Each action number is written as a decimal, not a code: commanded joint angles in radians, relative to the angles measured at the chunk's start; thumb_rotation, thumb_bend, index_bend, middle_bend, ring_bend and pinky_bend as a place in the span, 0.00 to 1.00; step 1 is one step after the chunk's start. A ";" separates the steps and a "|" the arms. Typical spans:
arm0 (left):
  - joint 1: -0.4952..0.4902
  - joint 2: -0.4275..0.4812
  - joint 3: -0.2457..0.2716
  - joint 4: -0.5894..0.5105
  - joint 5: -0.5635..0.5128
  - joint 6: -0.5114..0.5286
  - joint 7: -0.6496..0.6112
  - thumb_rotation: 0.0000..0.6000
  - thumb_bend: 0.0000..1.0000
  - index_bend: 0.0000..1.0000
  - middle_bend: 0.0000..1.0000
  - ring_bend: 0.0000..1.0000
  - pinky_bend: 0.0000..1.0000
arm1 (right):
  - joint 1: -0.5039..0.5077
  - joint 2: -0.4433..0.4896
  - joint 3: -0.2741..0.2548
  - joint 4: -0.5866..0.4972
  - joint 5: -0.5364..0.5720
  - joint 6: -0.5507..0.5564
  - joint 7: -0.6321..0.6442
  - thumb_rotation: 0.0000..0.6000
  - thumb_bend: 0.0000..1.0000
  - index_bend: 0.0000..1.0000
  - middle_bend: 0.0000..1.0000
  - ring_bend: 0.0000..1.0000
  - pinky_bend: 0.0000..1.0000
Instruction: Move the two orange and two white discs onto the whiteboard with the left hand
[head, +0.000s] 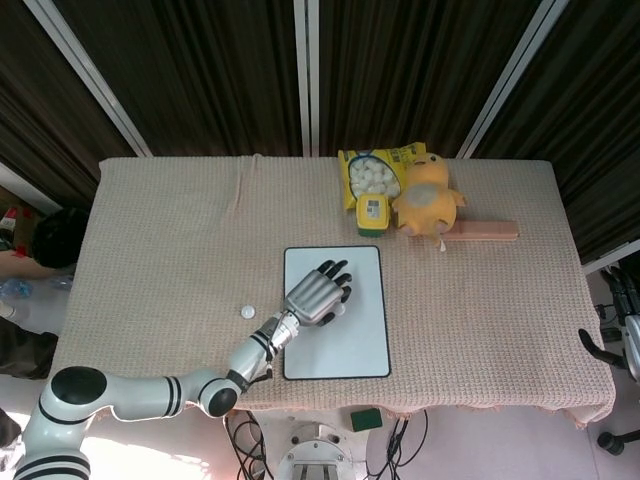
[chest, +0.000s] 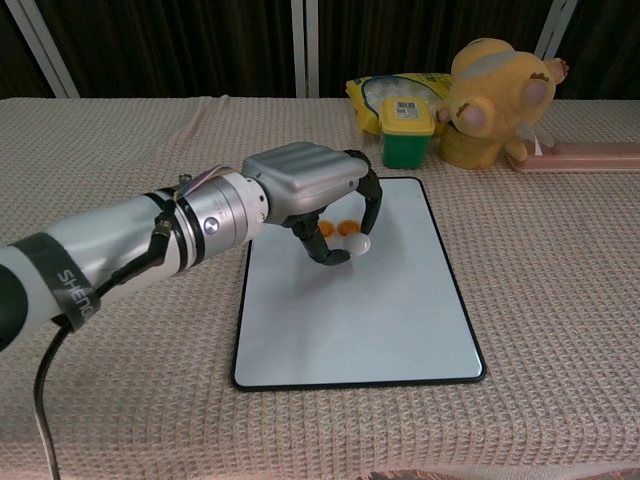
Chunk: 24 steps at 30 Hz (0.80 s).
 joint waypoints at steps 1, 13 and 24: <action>-0.012 -0.015 0.001 0.022 -0.024 -0.004 0.009 1.00 0.30 0.53 0.22 0.06 0.14 | 0.000 -0.001 0.000 0.003 0.001 -0.002 0.002 1.00 0.28 0.00 0.00 0.00 0.00; -0.030 -0.019 0.021 0.037 -0.048 -0.001 0.010 1.00 0.30 0.53 0.22 0.06 0.13 | -0.002 -0.002 0.003 0.011 0.008 -0.003 0.006 1.00 0.28 0.00 0.00 0.00 0.00; -0.035 -0.006 0.039 0.021 -0.065 0.001 0.012 1.00 0.30 0.42 0.20 0.06 0.13 | -0.005 -0.006 0.006 0.015 0.012 -0.002 0.010 1.00 0.28 0.00 0.00 0.00 0.00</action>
